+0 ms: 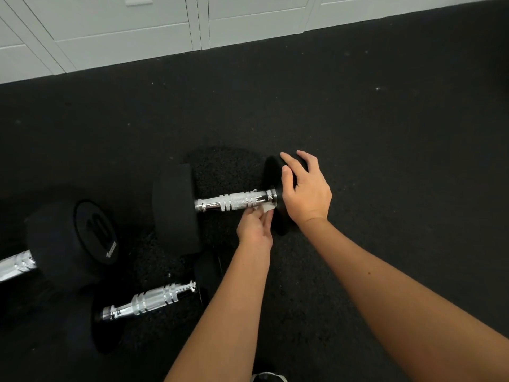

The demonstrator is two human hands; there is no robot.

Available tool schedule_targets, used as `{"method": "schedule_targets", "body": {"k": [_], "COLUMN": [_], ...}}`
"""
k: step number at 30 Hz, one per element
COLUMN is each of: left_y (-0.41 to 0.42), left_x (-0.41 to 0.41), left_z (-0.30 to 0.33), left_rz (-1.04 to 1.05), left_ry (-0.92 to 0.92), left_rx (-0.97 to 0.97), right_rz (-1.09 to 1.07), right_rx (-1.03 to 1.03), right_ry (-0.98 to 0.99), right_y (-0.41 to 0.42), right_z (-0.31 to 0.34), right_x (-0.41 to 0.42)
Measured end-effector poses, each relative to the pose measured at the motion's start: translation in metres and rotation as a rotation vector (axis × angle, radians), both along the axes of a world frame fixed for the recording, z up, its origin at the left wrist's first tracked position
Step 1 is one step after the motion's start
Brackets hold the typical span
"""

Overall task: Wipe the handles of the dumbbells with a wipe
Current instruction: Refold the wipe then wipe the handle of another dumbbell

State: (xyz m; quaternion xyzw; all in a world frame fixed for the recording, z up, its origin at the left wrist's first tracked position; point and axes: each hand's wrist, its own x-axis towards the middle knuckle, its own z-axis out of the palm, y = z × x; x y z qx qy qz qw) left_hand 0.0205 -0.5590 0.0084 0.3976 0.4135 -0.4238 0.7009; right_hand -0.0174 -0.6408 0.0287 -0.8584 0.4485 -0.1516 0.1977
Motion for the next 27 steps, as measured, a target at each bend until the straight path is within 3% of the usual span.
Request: {"method": "schedule_targets", "body": {"k": [9,17,27], "left_y": [-0.001,0.001,0.004], "left_x": [0.001,-0.001,0.009], "left_z": [0.002,0.025,0.037], "left_rz": [0.030,0.069,0.019], "left_ry": [-0.017,0.147,0.181], "left_rx": [-0.023,0.062,0.030], "right_rz": [-0.006,-0.011,-0.012], "right_rx": [-0.005,-0.005,-0.006], "right_ry": [-0.013,-0.015,0.006], "right_y": [0.000,0.000,-0.001], "right_z": [0.000,-0.001,-0.001], "right_x": [0.001,0.001,0.002]}}
